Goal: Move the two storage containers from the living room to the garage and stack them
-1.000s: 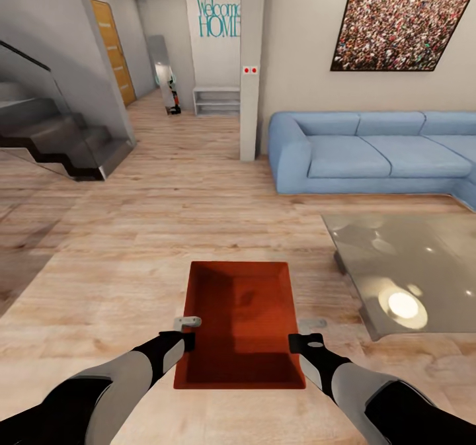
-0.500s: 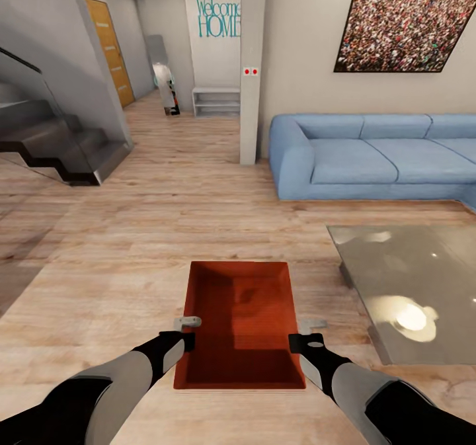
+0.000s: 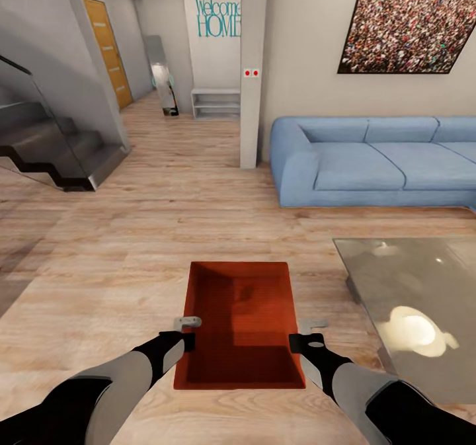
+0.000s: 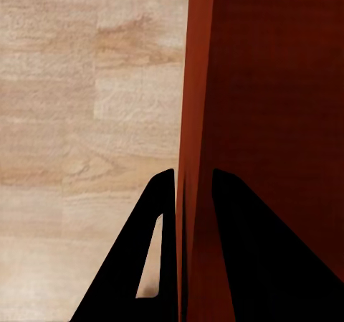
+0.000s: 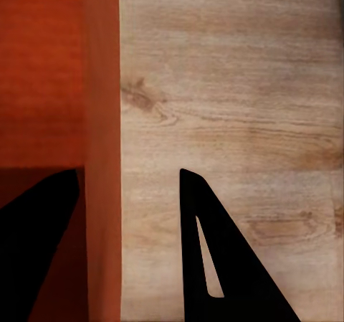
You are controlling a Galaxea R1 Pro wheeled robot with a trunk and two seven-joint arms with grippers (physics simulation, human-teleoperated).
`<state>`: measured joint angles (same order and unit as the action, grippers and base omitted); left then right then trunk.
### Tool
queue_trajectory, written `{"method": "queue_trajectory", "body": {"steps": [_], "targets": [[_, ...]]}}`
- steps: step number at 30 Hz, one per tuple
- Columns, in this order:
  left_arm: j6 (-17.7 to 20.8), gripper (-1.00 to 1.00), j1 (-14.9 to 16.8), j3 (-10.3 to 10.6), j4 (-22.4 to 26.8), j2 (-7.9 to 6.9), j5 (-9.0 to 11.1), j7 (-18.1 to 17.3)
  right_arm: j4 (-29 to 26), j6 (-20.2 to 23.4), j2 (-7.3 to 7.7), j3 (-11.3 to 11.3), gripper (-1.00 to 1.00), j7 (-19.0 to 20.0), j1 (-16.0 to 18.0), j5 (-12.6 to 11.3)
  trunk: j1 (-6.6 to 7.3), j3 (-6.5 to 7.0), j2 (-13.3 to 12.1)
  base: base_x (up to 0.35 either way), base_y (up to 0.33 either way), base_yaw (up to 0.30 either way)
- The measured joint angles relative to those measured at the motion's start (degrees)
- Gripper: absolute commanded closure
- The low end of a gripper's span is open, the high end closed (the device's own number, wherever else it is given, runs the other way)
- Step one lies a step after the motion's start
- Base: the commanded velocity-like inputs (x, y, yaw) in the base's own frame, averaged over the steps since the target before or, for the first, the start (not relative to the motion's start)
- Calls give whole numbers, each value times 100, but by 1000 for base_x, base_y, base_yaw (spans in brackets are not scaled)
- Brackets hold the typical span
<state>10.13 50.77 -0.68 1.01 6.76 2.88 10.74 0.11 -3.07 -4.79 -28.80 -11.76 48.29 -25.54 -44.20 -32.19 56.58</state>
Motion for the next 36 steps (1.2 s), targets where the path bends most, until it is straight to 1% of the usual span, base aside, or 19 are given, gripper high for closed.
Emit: {"method": "queue_trajectory", "body": {"steps": [7,28,36], "targets": [[-2,100,0,25,-2,2,17,-1,0,12,-3,2,100,-7,0,0,0,0,0,322,0,16],[-3,100,-2,28,-3,0,25,-4,1,17,-13,-7,100,-11,1,11,0,-45,0,322,0,253],[-2,100,1,28,-1,1,16,-4,-1,17,-6,-7,100,-9,0,6,0,-50,0,322,0,44]]}}
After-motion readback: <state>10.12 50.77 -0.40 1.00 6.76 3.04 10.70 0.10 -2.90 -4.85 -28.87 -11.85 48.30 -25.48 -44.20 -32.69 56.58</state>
